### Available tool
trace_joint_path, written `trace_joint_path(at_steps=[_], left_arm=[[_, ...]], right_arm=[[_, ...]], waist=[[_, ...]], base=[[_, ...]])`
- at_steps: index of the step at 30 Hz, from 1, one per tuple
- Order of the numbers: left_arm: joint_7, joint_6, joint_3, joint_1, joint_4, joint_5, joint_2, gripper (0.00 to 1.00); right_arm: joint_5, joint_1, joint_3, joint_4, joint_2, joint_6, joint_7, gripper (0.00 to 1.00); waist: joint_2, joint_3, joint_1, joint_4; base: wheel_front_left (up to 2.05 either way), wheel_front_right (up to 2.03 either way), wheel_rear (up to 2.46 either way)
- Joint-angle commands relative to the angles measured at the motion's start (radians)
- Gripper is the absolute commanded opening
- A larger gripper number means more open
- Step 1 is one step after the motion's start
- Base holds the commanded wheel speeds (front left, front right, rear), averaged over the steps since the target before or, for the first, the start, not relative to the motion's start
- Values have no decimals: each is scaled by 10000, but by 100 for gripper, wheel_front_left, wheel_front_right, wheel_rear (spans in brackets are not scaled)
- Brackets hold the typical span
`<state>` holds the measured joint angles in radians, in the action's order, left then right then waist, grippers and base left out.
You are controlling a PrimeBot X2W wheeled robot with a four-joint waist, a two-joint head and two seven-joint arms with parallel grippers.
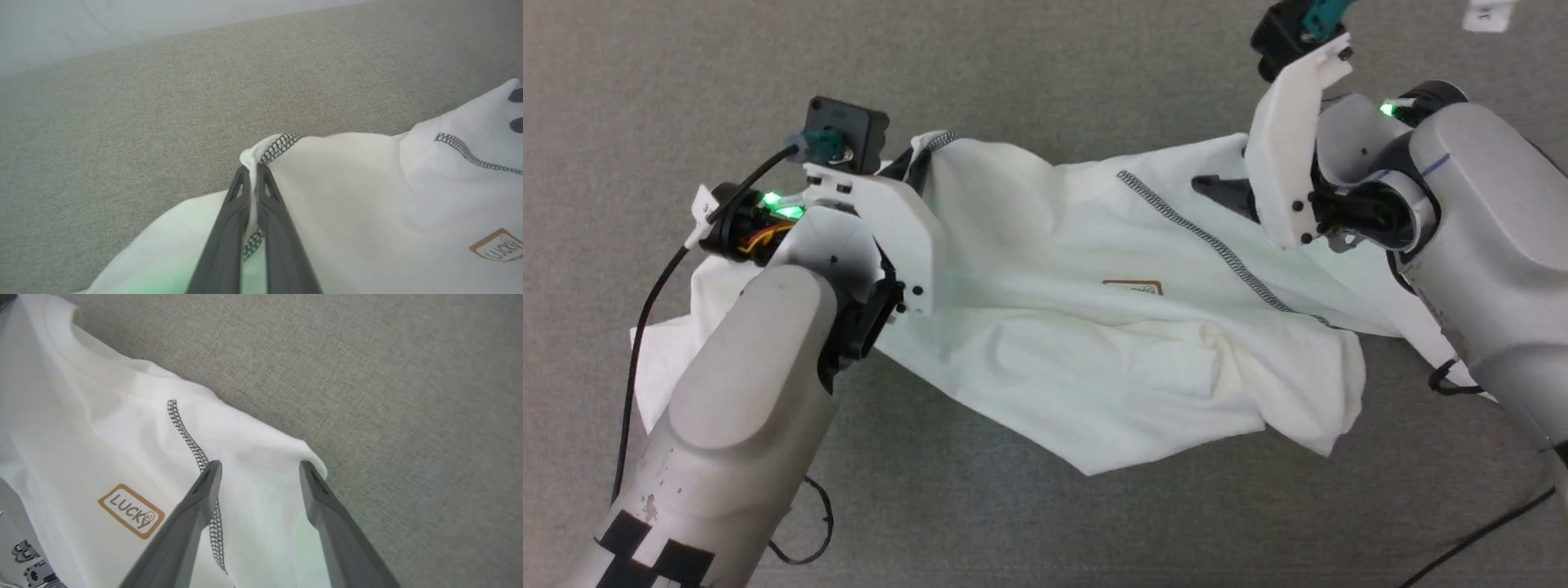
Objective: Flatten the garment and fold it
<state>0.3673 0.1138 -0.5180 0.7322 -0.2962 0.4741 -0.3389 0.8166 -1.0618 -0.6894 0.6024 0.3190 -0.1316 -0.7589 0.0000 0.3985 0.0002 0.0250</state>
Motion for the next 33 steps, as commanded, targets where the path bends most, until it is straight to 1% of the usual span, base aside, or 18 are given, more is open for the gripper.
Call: trace_joint_path(at_steps=[1,4,7,8,9,10,11,12,14,16,20,22,27,33], left_arm=[[-110,-66,-23,177,-28,-85,59,0],[-241,-89,-26,244,-87,-68,98,0],[-326,-103,-34,229,-179,-36,105,0],[-345,-111,-37,223,-205,-23,104,0],[-360,-113,-34,215,-233,-8,97,0],[-367,-116,-39,202,-265,2,86,0],[-374,-122,-43,192,-287,12,75,0],[-383,-130,-46,185,-302,22,60,0],[-388,-147,-55,171,-330,39,27,0],[-372,-167,-61,159,-347,73,1,0],[-318,-274,-97,136,-427,171,-40,0],[-316,-343,-96,175,-480,206,-92,0],[-253,-585,40,717,-684,281,-342,0],[179,-1334,118,2271,-1570,413,-596,0]], right_arm=[[263,-227,-426,175,58,9,-215,100],[663,-478,-1320,534,195,9,-478,100],[1118,-414,-2239,933,314,9,-978,100],[1287,-353,-2542,1057,357,9,-1251,93],[1472,-293,-2789,1143,394,9,-1466,48],[1693,-212,-2957,1260,413,9,-1675,43],[1881,-159,-3099,1359,432,9,-1836,2],[2037,-122,-3229,1437,448,9,-1945,0],[2314,-90,-3459,1513,454,9,-2087,0],[2520,-110,-3634,1531,462,9,-2019,0],[2851,-241,-3848,1449,495,9,-1413,0],[2997,-348,-3872,1414,546,9,-923,0],[3038,-840,-3735,1576,725,9,1008,0],[2980,-1706,-3583,2203,785,9,2523,0]], waist=[[0,487,-2,407],[0,624,-2,481],[0,672,-2,536],[0,678,-2,549],[0,681,-2,555],[0,669,-2,557],[0,659,-2,556],[0,650,-2,552],[0,614,-2,538],[0,562,-2,511],[0,286,-2,426],[0,58,-2,380],[0,-719,-2,222],[0,-1420,-2,-92]], base=[[0,0,0],[0,0,0],[0,0,0],[0,0,0],[0,0,0],[0,0,0],[0,0,0],[0,0,0],[0,0,0],[0,0,0],[0,0,0],[0,0,0],[0,0,0],[0,0,0]])
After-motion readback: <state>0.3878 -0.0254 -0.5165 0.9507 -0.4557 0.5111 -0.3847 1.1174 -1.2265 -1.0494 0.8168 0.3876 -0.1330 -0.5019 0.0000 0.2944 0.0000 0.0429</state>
